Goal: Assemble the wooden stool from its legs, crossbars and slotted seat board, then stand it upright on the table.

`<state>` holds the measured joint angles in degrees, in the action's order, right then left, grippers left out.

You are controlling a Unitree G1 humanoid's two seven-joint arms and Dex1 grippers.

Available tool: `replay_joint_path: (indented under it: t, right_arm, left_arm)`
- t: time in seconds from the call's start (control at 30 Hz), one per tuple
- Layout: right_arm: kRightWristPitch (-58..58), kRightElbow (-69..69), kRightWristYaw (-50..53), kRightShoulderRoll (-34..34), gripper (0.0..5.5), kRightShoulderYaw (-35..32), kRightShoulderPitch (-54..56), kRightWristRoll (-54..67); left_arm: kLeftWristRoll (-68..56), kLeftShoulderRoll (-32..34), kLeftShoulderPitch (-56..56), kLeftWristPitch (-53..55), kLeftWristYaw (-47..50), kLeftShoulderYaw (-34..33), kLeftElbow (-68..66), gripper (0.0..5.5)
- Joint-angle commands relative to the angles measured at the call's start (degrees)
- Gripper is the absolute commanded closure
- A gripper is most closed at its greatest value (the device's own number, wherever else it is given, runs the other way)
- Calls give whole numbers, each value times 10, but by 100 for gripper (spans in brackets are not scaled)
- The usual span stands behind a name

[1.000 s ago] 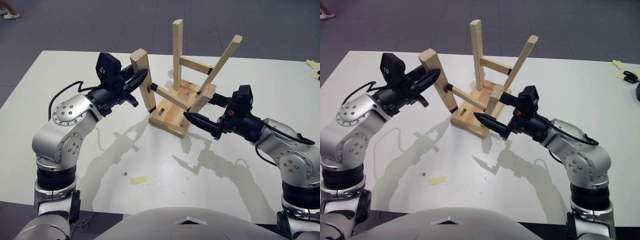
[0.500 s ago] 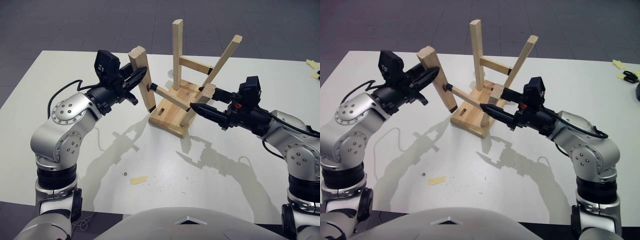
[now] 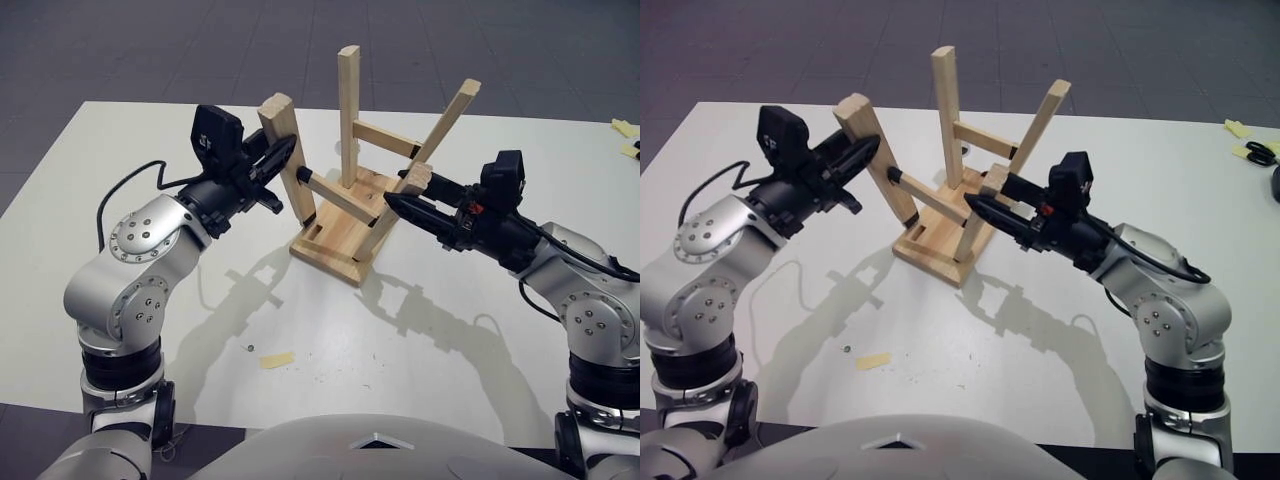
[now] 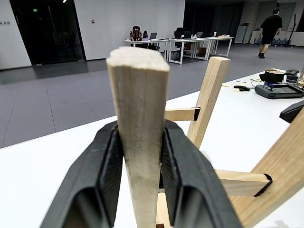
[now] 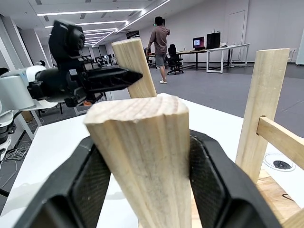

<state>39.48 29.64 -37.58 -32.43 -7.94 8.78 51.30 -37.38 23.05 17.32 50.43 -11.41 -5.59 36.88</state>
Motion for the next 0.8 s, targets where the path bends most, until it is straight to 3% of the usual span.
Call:
replay_joint_path:
  t: [0.03,0.3,0.47,0.63,0.8]
  right_arm:
    - [4,2,4,4,321,3,-6,3]
    - [1,3,15,12,321,7,-1,-5]
    - [-9,-5,16,12,323,11,-10,-20]
    - [-18,-4,18,15,324,11,-18,-25]
    - [-24,-9,17,16,325,15,-17,-32]
  left_arm:
    - [-5,1,-4,23,13,-21,-11,448]
    - [-11,-17,-7,35,28,0,-2,448]
    - [-59,-40,-4,72,50,-36,-2,448]
    - [-90,-15,-5,99,52,-83,-1,448]
    - [-107,-23,-17,111,65,-86,-3,448]
